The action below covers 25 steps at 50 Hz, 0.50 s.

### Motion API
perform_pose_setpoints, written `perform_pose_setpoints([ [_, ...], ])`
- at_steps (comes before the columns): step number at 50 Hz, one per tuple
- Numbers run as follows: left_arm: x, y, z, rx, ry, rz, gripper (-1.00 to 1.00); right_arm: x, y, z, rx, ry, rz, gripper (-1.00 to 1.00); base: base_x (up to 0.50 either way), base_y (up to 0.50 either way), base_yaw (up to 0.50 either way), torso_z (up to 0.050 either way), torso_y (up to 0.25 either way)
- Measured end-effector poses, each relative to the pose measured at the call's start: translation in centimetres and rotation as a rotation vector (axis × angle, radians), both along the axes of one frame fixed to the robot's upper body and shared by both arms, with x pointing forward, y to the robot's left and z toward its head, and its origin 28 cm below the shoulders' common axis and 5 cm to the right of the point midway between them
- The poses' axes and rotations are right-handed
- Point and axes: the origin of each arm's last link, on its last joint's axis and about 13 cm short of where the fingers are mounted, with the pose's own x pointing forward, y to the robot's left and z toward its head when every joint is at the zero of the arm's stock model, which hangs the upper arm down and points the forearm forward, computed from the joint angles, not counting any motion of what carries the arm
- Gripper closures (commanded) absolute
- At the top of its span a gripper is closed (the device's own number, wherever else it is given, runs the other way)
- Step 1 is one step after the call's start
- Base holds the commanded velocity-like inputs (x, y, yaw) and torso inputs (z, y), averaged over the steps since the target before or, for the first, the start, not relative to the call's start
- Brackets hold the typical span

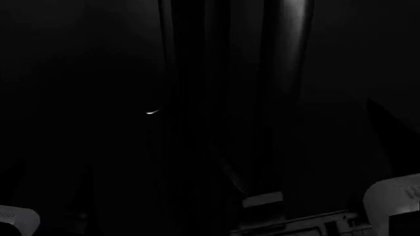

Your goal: Open the fridge door

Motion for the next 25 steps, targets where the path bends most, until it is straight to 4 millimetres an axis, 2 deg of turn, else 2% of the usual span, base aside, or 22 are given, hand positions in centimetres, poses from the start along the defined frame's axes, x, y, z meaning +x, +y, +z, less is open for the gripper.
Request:
perform_pose_setpoints([
  [7,-0.2,-0.1,0.1,-0.001,-0.004,-0.010,-1.00,-2.5,-0.7,0.9,0.001,-0.067,-0.058,-1.00,0.00,0.00,0.00,0.000,0.000],
  [14,-0.5,-0.3,0.3,-0.002,-0.008,-0.019,-1.00,-4.4,-1.2,2.0,0.000,-0.130,-0.039,-1.00,0.00,0.00,0.00,0.000,0.000],
  [20,-0.8,-0.3,0.4,-0.003,-0.010,-0.023,-1.00,-5.6,-1.3,3.1,-0.007,-0.176,0.014,-1.00,0.00,0.00,0.00,0.000,0.000],
  [25,-0.9,-0.3,0.5,-0.003,-0.011,-0.025,-1.00,-5.7,-0.8,3.9,-0.014,-0.192,0.073,-1.00,0.00,0.00,0.00,0.000,0.000],
])
